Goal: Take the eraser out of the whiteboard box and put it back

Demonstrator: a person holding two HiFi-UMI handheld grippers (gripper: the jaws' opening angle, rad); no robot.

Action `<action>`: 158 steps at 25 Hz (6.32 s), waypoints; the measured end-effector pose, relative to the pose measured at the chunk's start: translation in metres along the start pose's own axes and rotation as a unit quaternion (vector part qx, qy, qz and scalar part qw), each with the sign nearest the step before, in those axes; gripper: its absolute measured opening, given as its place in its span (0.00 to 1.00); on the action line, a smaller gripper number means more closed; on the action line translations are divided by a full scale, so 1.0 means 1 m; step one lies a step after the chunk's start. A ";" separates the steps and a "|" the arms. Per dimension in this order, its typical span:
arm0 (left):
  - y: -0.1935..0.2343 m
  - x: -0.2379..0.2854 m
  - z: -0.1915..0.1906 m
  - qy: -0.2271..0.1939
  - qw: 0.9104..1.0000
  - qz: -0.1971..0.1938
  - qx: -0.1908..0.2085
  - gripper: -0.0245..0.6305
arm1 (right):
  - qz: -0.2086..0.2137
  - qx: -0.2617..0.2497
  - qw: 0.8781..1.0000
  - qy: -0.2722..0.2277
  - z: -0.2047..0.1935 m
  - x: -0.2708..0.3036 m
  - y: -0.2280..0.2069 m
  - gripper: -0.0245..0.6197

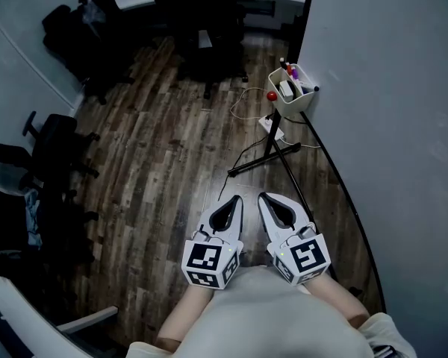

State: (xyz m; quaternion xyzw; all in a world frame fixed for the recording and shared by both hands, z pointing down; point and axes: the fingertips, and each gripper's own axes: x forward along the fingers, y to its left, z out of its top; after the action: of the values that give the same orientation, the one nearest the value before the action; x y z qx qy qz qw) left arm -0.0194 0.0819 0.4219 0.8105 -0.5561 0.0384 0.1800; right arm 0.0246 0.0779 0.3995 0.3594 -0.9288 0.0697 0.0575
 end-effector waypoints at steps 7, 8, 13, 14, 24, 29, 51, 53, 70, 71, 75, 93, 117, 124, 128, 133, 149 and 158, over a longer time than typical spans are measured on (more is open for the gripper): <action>0.027 0.031 0.013 0.015 0.999 -0.027 0.005 0.04 | -0.034 0.006 0.999 -0.001 0.009 0.035 -0.021 0.05; 0.031 0.034 0.015 0.017 0.999 -0.032 0.006 0.04 | -0.039 0.007 0.999 -0.001 0.011 0.039 -0.022 0.05; 0.049 0.054 0.024 0.027 0.998 -0.057 0.014 0.04 | -0.062 0.009 0.998 -0.004 0.016 0.065 -0.031 0.05; 0.053 0.058 0.026 0.029 0.998 -0.062 0.015 0.04 | -0.067 0.009 0.998 -0.005 0.017 0.070 -0.033 0.05; 0.086 0.089 0.041 0.042 0.991 -0.119 0.034 0.04 | -0.123 0.012 0.992 -0.014 0.025 0.111 -0.044 0.05; 0.100 0.100 0.048 0.047 0.987 -0.146 0.041 0.04 | -0.150 0.015 0.988 -0.015 0.027 0.126 -0.046 0.05; 0.131 0.125 0.060 0.071 0.969 -0.228 0.064 0.04 | -0.253 0.009 0.967 -0.028 0.042 0.149 -0.067 0.05; 0.131 0.129 0.061 0.073 0.969 -0.229 0.063 0.04 | -0.258 0.006 0.966 -0.026 0.043 0.148 -0.071 0.05; 0.107 0.180 0.084 0.067 0.965 -0.246 0.062 0.04 | -0.290 -0.015 0.957 -0.029 0.065 0.147 -0.138 0.05; 0.106 0.182 0.086 0.066 0.965 -0.245 0.062 0.04 | -0.292 -0.016 0.956 -0.028 0.066 0.146 -0.142 0.05; 0.105 0.194 0.088 0.068 0.966 -0.242 0.062 0.04 | -0.297 -0.015 0.955 -0.024 0.065 0.146 -0.159 0.07; 0.085 0.243 0.089 0.076 0.968 -0.231 0.062 0.04 | -0.288 -0.033 0.957 0.011 0.056 0.152 -0.219 0.35; 0.084 0.285 0.098 0.072 0.974 -0.208 0.053 0.04 | -0.278 -0.060 0.957 0.050 0.045 0.180 -0.274 0.40; 0.084 0.286 0.098 0.070 0.974 -0.207 0.052 0.04 | -0.290 -0.074 0.952 0.063 0.042 0.182 -0.277 0.31; 0.084 0.283 0.098 0.069 0.975 -0.206 0.051 0.04 | -0.288 -0.065 0.954 0.058 0.043 0.180 -0.275 0.30; 0.085 0.281 0.098 0.068 0.975 -0.204 0.051 0.04 | -0.287 -0.059 0.955 0.044 0.047 0.177 -0.274 0.30; 0.083 0.270 0.100 0.062 0.975 -0.209 0.051 0.04 | -0.293 -0.076 0.953 0.007 0.075 0.168 -0.262 0.30; 0.085 0.263 0.100 0.061 0.974 -0.212 0.055 0.04 | -0.299 -0.086 0.950 -0.008 0.087 0.163 -0.255 0.30</action>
State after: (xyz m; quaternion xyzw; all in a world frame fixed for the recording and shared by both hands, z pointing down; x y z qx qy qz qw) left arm -0.0110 -0.2118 0.4186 0.9148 -0.3563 0.0787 0.1730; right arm 0.0720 -0.2317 0.3616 0.6145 -0.7819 -0.0339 0.0993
